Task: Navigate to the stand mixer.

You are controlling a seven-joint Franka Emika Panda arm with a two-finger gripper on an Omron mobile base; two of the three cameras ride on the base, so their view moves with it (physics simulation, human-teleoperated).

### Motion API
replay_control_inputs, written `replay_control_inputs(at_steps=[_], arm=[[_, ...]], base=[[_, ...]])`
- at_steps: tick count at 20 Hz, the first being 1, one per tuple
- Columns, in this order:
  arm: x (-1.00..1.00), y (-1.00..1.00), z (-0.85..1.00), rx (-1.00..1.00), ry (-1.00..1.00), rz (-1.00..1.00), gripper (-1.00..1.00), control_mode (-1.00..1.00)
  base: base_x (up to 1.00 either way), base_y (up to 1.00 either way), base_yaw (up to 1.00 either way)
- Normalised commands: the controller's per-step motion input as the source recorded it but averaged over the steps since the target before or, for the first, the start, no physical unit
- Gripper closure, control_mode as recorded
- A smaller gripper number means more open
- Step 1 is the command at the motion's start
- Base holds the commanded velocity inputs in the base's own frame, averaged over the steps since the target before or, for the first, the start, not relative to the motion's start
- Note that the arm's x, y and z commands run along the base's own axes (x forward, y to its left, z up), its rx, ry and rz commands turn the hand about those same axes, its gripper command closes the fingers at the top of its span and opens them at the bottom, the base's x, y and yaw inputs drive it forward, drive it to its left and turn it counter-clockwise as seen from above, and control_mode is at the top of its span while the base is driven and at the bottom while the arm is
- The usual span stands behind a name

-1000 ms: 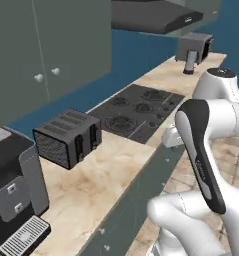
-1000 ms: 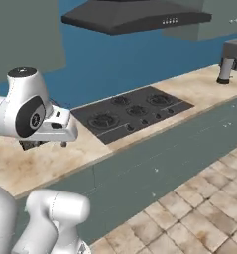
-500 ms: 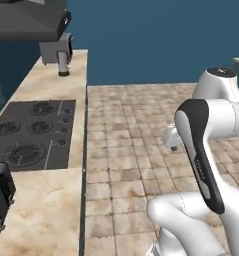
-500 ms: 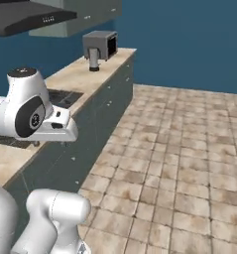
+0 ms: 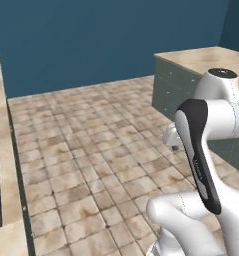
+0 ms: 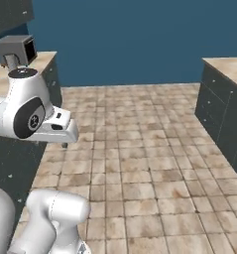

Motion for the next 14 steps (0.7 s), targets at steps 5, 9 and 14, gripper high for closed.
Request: replay_control_inputs(at_steps=[5,9,14], arm=[[0.00,0.00,0.00,0.00,0.00,0.00,-1.00,1.00],[0.00,0.00,0.00,0.00,0.00,0.00,-1.00,1.00],[0.00,0.00,0.00,0.00,0.00,0.00,-1.00,1.00]], base=[[0.41,-0.18,-0.30],[0.38,-0.04,-0.10],[0.36,-0.11,-0.13]])
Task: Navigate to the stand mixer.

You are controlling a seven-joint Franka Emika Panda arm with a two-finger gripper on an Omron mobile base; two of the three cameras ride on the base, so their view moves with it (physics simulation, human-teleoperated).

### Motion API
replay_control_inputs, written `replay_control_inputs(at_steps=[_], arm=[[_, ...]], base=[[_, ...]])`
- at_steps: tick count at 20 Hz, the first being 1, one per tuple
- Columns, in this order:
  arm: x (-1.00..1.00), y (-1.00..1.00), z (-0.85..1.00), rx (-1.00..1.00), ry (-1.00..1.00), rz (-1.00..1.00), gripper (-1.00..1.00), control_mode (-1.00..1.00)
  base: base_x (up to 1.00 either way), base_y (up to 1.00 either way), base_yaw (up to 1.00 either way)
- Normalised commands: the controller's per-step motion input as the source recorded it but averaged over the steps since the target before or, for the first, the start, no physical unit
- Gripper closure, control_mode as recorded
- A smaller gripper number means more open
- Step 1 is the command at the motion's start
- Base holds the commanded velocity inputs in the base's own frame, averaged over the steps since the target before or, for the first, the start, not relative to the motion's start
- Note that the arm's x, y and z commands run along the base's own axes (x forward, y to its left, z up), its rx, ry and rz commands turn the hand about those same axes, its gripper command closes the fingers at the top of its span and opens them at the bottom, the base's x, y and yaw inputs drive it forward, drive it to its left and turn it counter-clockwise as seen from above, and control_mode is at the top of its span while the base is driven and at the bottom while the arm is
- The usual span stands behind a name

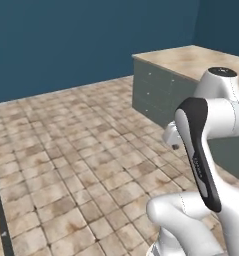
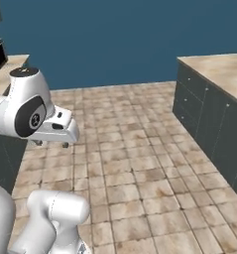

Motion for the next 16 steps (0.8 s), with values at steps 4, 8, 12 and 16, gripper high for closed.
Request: replay_control_inputs(at_steps=[4,8,12,16], arm=[[0.00,0.00,0.00,0.00,0.00,0.00,-1.00,1.00],[0.00,0.00,0.00,0.00,0.00,0.00,-1.00,1.00],[0.00,0.00,0.00,0.00,0.00,0.00,-1.00,1.00],[0.00,0.00,0.00,0.00,0.00,0.00,-1.00,1.00]], base=[[0.40,-0.37,-0.40],[0.00,-0.38,-0.85],[-0.02,-0.02,-0.97],[-0.04,0.00,-0.99]])
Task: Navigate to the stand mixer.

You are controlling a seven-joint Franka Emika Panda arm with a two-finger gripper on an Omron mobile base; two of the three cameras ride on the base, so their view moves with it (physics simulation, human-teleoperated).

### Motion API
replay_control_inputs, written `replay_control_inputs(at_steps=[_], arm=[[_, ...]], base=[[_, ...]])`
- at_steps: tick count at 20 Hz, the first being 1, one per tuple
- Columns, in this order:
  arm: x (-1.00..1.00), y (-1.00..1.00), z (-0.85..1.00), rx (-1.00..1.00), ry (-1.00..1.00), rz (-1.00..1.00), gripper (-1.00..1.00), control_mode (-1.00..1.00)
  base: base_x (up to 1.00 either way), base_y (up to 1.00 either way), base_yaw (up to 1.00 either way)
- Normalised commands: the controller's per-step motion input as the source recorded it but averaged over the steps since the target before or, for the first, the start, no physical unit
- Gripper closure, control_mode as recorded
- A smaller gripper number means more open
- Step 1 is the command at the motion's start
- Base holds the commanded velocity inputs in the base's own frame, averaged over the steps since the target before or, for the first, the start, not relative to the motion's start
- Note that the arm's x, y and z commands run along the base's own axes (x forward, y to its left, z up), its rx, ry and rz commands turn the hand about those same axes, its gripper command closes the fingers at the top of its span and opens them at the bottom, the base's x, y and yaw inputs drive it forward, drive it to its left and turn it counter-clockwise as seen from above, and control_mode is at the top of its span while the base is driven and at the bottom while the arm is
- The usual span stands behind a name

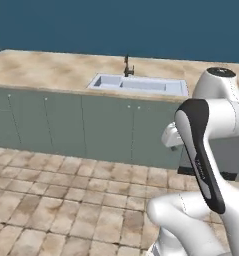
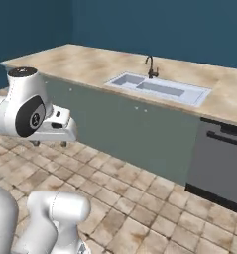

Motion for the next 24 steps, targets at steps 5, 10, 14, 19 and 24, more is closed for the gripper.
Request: replay_control_inputs(at_steps=[5,10,14,19,24], arm=[[0.00,0.00,0.00,0.00,0.00,0.00,-1.00,1.00],[0.00,0.00,0.00,0.00,0.00,0.00,-1.00,1.00],[0.00,0.00,0.00,0.00,0.00,0.00,-1.00,1.00],[0.00,0.00,0.00,0.00,0.00,0.00,-1.00,1.00],[0.00,0.00,0.00,0.00,0.00,0.00,-1.00,1.00]], base=[[-0.04,0.00,-0.99],[-0.03,0.00,-0.98],[0.66,-0.22,-0.52],[1.00,-0.61,-0.01],[1.00,-0.52,0.22]])
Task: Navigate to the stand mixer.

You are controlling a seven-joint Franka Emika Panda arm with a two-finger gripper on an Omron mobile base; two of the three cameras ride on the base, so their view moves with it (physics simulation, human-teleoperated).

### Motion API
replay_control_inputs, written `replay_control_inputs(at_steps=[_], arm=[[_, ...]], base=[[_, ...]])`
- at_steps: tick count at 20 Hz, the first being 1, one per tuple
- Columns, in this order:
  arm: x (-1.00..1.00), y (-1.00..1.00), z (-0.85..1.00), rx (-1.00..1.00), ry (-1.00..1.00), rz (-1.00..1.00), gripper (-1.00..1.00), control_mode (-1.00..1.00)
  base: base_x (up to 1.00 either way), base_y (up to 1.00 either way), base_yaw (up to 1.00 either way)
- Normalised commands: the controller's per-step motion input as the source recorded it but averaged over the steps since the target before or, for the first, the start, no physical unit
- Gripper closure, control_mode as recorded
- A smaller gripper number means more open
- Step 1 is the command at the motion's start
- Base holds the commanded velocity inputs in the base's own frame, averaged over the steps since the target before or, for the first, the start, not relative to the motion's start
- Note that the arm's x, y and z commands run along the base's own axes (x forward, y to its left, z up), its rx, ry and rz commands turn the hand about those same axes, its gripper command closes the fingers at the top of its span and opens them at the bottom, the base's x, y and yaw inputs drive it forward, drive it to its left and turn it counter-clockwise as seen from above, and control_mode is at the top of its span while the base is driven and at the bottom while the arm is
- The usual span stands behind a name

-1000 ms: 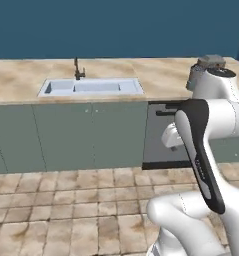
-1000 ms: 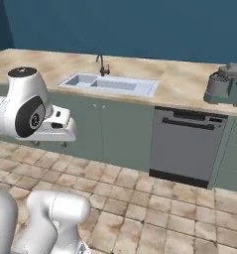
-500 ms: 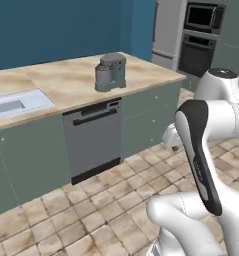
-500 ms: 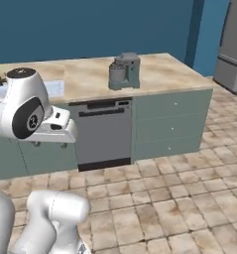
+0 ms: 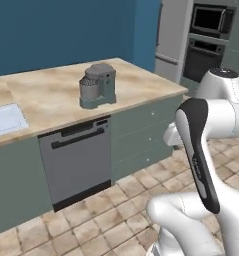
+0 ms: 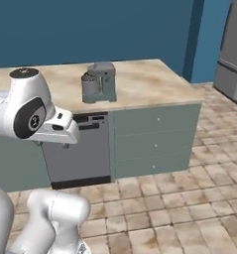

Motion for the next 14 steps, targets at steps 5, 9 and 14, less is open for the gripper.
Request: replay_control_inputs(at_steps=[5,9,14], arm=[[0.00,0.00,0.00,0.00,0.00,0.00,-1.00,1.00],[0.00,0.00,0.00,0.00,0.00,0.00,-1.00,1.00],[0.00,0.00,0.00,0.00,0.00,0.00,-1.00,1.00]], base=[[1.00,-0.46,0.39],[1.00,-0.39,0.51],[0.85,-0.63,0.27]])
